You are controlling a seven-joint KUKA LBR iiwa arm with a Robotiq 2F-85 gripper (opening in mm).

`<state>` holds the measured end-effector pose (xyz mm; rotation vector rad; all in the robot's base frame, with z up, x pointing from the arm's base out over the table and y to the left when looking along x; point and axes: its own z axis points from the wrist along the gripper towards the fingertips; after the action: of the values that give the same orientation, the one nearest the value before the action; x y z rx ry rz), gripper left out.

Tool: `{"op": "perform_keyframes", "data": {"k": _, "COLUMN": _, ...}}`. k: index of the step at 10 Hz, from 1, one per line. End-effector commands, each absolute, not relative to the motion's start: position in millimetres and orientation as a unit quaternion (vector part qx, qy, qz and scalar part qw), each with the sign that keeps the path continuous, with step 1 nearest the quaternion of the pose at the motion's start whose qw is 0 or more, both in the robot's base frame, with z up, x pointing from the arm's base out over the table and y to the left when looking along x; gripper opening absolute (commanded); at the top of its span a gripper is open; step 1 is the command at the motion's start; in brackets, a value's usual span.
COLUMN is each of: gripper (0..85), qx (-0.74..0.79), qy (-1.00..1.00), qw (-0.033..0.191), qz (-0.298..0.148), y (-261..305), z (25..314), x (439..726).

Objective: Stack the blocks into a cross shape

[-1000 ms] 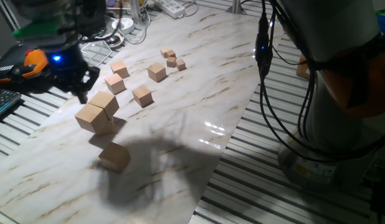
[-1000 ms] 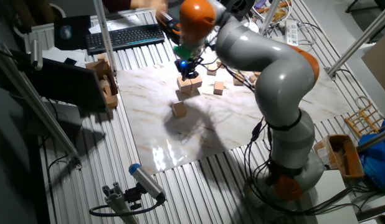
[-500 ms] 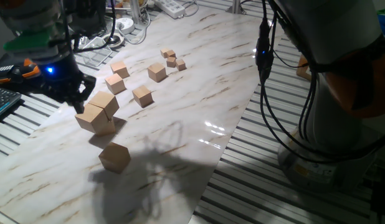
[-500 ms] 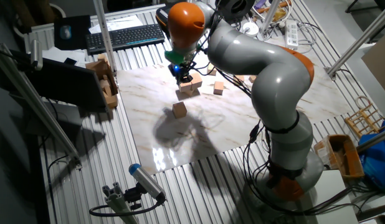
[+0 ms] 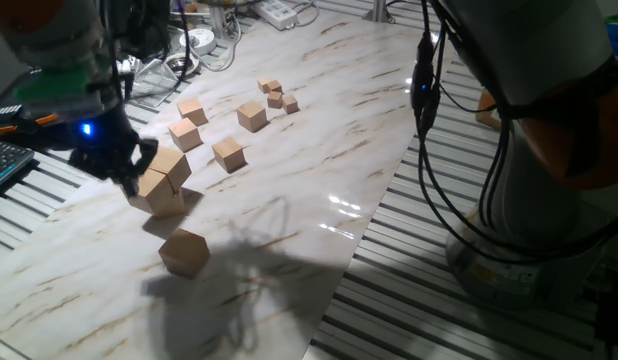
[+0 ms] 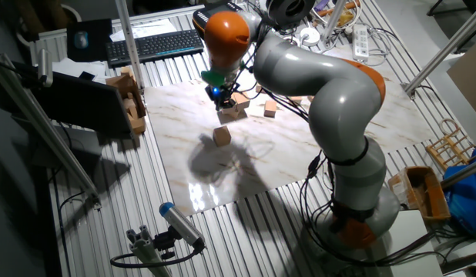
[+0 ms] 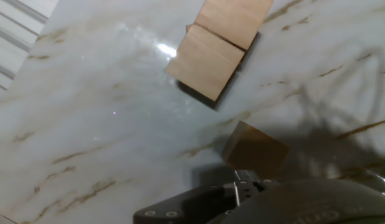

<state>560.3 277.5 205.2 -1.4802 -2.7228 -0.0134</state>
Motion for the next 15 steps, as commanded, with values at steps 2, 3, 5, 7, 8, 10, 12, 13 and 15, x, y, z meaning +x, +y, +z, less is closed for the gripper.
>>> {"op": "perform_keyframes", "data": {"k": 2, "gripper": 0.0, "qx": -0.463, "qy": -0.886, "qw": 0.008, "qz": 0.007, "y": 276, "z": 196, "x": 558}}
{"op": "perform_keyframes", "data": {"k": 3, "gripper": 0.0, "qx": -0.458, "qy": -0.889, "qw": 0.007, "qz": 0.004, "y": 275, "z": 193, "x": 558}}
{"op": "perform_keyframes", "data": {"k": 5, "gripper": 0.0, "qx": -0.455, "qy": -0.891, "qw": 0.013, "qz": 0.002, "y": 273, "z": 190, "x": 559}}
{"op": "perform_keyframes", "data": {"k": 7, "gripper": 0.0, "qx": -0.452, "qy": -0.892, "qw": 0.014, "qz": 0.000, "y": 263, "z": 177, "x": 556}}
{"op": "perform_keyframes", "data": {"k": 8, "gripper": 0.0, "qx": -0.453, "qy": -0.892, "qw": 0.012, "qz": 0.001, "y": 259, "z": 171, "x": 555}}
{"op": "perform_keyframes", "data": {"k": 10, "gripper": 0.0, "qx": -0.458, "qy": -0.889, "qw": 0.014, "qz": -0.002, "y": 260, "z": 159, "x": 547}}
{"op": "perform_keyframes", "data": {"k": 12, "gripper": 0.0, "qx": -0.482, "qy": -0.876, "qw": 0.012, "qz": -0.003, "y": 265, "z": 144, "x": 537}}
{"op": "perform_keyframes", "data": {"k": 13, "gripper": 0.0, "qx": -0.503, "qy": -0.864, "qw": 0.015, "qz": -0.005, "y": 266, "z": 140, "x": 534}}
{"op": "perform_keyframes", "data": {"k": 15, "gripper": 34.0, "qx": -0.568, "qy": -0.823, "qw": 0.017, "qz": 0.004, "y": 267, "z": 137, "x": 534}}
